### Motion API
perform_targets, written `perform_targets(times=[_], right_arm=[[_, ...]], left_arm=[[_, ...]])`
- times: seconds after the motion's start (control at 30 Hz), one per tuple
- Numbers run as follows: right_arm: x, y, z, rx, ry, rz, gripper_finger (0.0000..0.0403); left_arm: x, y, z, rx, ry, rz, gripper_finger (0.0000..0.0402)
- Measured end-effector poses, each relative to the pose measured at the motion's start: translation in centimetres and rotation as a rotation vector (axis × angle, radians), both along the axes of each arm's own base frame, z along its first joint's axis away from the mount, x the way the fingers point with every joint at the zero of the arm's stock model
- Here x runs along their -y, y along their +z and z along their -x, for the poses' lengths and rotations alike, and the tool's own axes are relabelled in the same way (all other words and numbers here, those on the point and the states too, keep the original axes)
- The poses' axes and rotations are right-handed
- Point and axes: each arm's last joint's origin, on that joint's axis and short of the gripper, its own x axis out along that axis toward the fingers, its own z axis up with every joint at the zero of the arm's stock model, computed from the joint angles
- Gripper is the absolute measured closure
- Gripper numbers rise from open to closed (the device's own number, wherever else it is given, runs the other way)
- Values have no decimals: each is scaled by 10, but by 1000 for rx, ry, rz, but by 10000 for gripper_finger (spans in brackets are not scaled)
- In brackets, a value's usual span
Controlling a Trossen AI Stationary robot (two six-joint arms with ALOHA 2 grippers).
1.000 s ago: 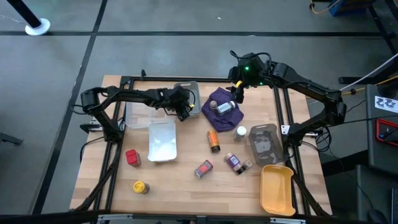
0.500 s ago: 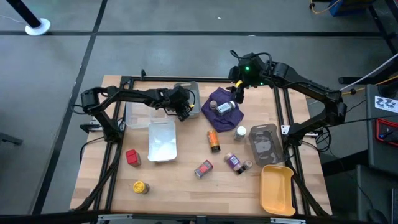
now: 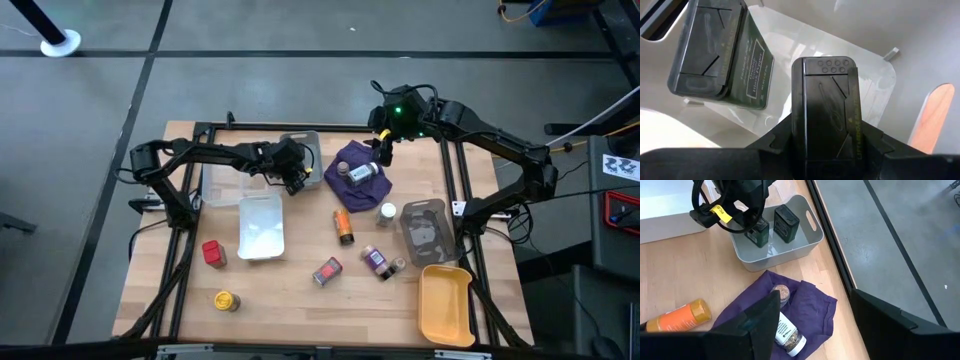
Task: Sort spices by type
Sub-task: Put the black seasoning can into the gray bin, then put the middle right white seasoning bottle into the black transparent bin
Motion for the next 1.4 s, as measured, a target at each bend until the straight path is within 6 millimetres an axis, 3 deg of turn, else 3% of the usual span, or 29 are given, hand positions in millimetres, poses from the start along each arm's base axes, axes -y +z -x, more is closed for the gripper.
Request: perform_targets(times=[0.33,0.67,1.0,1.17,1.4], right_arm=[[0,0,0,0,0,0,160],[0,0,0,-1,0,0,160],[-6,-5,12,-94,-40,-85,160],[-12,-10,20,-142,-50,-235,160],[-38,-16,22,-236,-67,-413,160]], left_arm=[[-2,3,-5,46,-45,-51,270],[-2,4,-5,60,-15,-35,182],[2,39,4,139,-75,-118,173],[5,61,12,205,-76,-152,173],[9,81,22,268,-75,-181,174]])
